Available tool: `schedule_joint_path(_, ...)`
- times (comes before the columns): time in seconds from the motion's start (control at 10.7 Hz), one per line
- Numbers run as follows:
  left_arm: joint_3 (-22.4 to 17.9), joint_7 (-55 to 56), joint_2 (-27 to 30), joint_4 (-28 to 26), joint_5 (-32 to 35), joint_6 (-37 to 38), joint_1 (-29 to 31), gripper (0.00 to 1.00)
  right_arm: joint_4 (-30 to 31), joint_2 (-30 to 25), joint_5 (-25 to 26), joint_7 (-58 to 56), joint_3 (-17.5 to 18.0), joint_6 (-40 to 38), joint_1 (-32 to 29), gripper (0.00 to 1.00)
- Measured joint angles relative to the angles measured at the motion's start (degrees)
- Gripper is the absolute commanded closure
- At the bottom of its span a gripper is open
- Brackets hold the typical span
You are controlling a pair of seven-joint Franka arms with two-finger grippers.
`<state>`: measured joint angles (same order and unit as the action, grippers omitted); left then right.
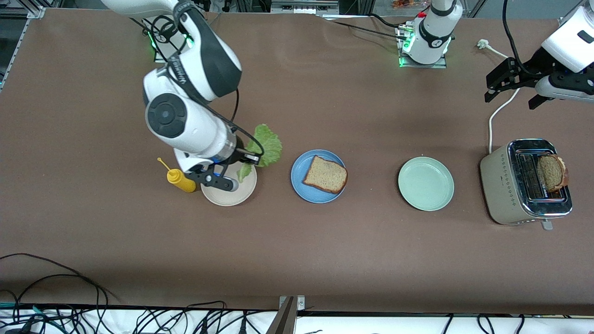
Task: Make sandwich in blue plate with both arms
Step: 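Carry the lettuce with the right gripper over the bread on the blue plate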
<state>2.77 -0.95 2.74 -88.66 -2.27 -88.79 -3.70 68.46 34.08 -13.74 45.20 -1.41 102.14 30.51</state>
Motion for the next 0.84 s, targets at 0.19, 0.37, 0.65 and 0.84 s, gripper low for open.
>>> schedule_joint_path(0.19, 0.0, 0.0, 0.0, 0.0, 0.0, 0.0, 0.0, 0.0, 0.0, 1.7, 0.0, 4.3, 0.2, 3.9, 2.0, 1.0)
schedule_joint_path(0.37, 0.0, 0.0, 0.0, 0.0, 0.0, 0.0, 0.0, 0.0, 0.0, 3.6, 0.0, 8.6, 0.4, 7.8, 4.3, 1.0)
schedule_joint_path(0.65, 0.0, 0.0, 0.0, 0.0, 0.0, 0.0, 0.0, 0.0, 0.0, 7.0, 0.0, 15.3, 0.4, 15.2, 7.9, 1.0)
schedule_joint_path(0.84, 0.0, 0.1, 0.0, 0.0, 0.0, 0.0, 0.0, 0.0, 0.1, 9.7, 2.1, 18.9, 0.4, 19.2, 10.1, 1.0)
